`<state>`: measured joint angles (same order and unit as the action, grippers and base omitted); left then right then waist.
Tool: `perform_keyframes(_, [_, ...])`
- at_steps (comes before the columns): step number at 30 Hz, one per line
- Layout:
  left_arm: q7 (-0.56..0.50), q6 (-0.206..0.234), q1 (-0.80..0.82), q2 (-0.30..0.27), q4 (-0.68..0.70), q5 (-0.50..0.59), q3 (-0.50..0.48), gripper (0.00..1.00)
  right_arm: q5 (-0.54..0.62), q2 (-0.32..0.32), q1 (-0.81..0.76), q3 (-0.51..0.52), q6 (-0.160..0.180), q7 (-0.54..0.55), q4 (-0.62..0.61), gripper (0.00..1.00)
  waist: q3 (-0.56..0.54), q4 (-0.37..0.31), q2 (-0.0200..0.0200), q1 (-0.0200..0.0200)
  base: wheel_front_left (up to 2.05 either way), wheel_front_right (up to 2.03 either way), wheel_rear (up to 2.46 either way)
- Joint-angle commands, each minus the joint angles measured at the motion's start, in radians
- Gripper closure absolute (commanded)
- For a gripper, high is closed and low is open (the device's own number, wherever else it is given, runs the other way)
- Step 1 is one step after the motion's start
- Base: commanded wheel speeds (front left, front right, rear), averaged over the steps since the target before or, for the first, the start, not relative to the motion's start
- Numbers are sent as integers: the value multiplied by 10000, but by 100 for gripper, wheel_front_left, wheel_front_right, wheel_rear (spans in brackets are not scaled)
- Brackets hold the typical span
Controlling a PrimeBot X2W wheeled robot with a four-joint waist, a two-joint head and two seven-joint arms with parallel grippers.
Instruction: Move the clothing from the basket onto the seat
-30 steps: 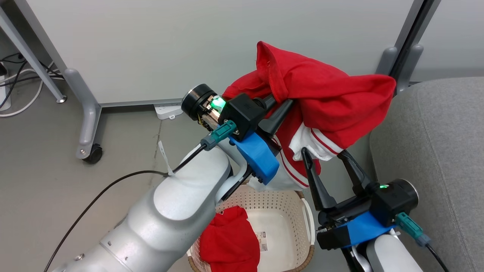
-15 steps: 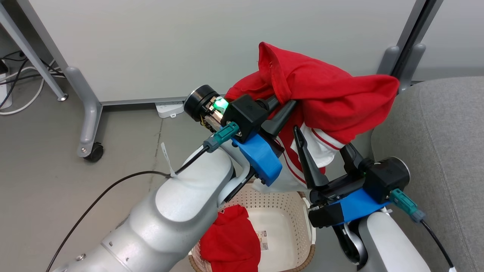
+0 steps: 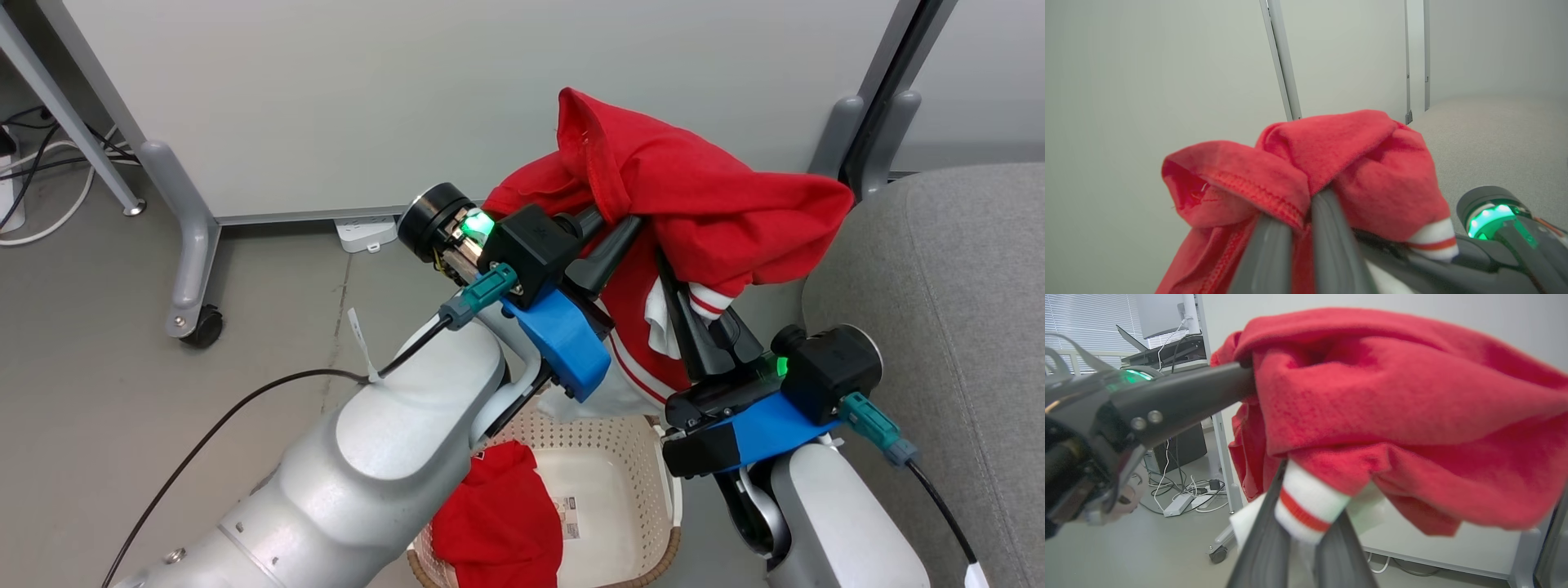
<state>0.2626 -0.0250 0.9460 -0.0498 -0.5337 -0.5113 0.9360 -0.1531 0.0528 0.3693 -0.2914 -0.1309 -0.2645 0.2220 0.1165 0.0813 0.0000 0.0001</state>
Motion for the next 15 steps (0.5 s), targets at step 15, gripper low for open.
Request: perform_keyframes(15, [34, -34, 134, -16, -36, 21, -48, 100, -43, -38, 206, -29, 3, -1, 37, 100, 17, -24, 0, -1, 0, 0, 0])
